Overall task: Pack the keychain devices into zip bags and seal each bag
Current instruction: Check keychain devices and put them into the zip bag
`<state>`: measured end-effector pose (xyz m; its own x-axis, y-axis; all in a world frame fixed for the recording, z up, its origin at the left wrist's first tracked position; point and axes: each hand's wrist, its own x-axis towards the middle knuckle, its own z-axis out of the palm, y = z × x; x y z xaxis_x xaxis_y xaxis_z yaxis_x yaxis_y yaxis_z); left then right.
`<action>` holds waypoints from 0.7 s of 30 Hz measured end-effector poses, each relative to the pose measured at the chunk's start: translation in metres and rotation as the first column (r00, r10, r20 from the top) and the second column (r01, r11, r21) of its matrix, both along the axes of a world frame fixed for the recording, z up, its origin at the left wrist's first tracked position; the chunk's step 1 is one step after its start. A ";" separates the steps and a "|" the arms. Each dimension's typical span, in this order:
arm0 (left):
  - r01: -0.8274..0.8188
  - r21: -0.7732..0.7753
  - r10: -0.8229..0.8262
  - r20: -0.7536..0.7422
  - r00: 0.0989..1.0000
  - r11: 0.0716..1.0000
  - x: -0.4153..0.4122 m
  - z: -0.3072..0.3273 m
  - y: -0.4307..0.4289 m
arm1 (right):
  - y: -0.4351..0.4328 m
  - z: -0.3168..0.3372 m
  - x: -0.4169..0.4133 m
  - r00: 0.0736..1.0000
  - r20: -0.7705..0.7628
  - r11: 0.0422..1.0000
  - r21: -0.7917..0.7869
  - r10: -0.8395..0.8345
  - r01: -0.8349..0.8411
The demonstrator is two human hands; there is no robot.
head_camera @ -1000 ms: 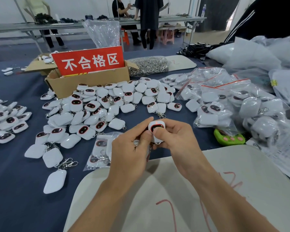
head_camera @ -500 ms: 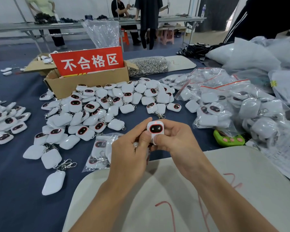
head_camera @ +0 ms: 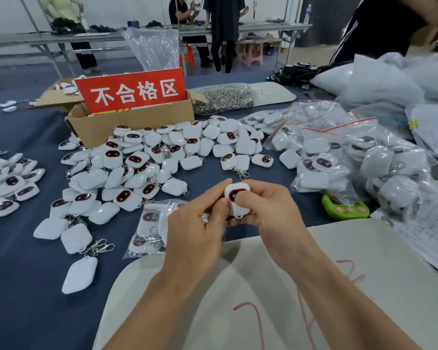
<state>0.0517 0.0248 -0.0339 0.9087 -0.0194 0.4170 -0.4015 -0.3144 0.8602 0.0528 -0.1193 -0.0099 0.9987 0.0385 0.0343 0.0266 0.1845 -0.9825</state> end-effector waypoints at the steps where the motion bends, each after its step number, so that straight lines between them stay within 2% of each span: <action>1: -0.001 0.006 0.001 0.010 1.000 1.000 -0.001 0.002 0.000 | 0.001 0.000 -0.001 1.000 0.011 1.000 -0.016 -0.008 0.008; 4: -0.001 0.017 0.000 0.041 0.999 1.000 -0.004 0.006 -0.001 | 0.000 0.000 -0.001 0.999 0.010 0.999 -0.031 -0.037 0.037; 9: 0.008 -0.006 -0.008 0.009 1.000 1.000 -0.004 0.002 -0.003 | -0.002 -0.001 0.000 0.999 0.015 0.999 -0.021 -0.040 0.040; 14: -0.020 0.009 0.020 0.007 1.000 1.000 -0.003 -0.001 0.000 | -0.006 0.000 -0.002 0.993 0.048 0.994 -0.028 0.110 -0.108; 21: -0.031 0.058 0.031 0.006 1.000 0.998 -0.007 0.002 -0.003 | -0.009 0.003 0.002 0.993 -0.002 0.993 -0.020 0.115 -0.115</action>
